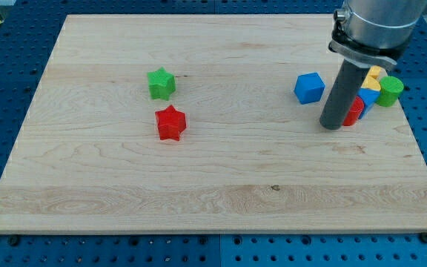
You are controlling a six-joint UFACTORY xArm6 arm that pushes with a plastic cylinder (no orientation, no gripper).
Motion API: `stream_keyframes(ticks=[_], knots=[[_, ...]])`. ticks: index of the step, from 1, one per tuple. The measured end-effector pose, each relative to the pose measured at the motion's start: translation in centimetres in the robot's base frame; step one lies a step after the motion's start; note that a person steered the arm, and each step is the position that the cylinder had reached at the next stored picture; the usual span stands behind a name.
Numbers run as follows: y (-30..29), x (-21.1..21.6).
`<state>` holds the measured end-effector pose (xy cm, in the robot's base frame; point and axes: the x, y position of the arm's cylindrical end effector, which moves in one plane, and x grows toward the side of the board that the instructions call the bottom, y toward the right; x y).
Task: Push the red star below to the red circle
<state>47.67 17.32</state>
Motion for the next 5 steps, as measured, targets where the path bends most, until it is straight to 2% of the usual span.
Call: stream_keyframes(ticks=[1, 3, 5], knots=[[-3.3, 5.6], [-5.2, 7.2], [-22.9, 6.3]])
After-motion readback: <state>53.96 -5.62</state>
